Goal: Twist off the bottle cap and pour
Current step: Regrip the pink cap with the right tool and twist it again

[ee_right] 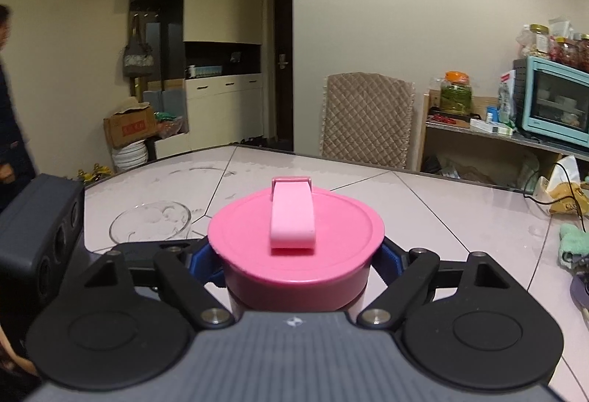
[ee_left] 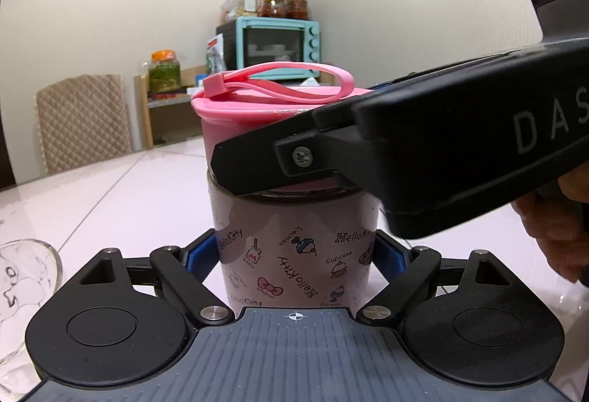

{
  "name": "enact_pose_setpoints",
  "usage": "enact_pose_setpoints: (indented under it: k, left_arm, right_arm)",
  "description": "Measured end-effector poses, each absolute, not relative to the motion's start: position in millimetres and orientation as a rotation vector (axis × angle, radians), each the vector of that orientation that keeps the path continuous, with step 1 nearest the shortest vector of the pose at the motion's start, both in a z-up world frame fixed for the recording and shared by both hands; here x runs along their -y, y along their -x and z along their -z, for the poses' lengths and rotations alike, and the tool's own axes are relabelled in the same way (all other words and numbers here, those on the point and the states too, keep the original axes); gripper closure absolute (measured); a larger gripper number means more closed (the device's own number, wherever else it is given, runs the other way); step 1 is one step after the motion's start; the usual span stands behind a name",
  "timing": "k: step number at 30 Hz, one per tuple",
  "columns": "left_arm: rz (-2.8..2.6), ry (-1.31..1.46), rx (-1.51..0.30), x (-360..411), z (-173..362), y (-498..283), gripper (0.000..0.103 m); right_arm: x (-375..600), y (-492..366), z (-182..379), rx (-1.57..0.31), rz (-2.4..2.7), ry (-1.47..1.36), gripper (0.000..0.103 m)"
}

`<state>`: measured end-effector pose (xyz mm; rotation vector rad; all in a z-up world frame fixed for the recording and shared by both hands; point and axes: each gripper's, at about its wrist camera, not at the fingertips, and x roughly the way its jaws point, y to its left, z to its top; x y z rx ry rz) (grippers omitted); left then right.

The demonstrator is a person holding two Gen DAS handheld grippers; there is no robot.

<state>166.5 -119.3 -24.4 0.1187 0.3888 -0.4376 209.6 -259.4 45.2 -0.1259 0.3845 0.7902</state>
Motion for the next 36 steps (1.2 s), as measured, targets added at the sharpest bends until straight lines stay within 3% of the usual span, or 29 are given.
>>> enact_pose_setpoints:
  k: [8, 17, 22, 36]
  left_arm:
    - [0.437, -0.120, -0.388, 120, 24, -167, 0.014]
    - [0.437, -0.118, -0.388, 119, 27, -166, 0.014]
    - [0.438, -0.117, -0.390, 119, 25, -171, 0.013]
    - [0.439, -0.119, -0.387, 118, 28, -168, 0.013]
  right_arm:
    - [284, -247, -50, -0.411, -1.110, 0.214, 0.018]
    - [287, -244, -54, -0.406, -1.116, 0.250, 0.018]
    - [289, -242, -56, -0.403, -1.116, 0.269, 0.009]
    - [274, -194, -50, -0.369, -0.772, 0.135, 0.008]
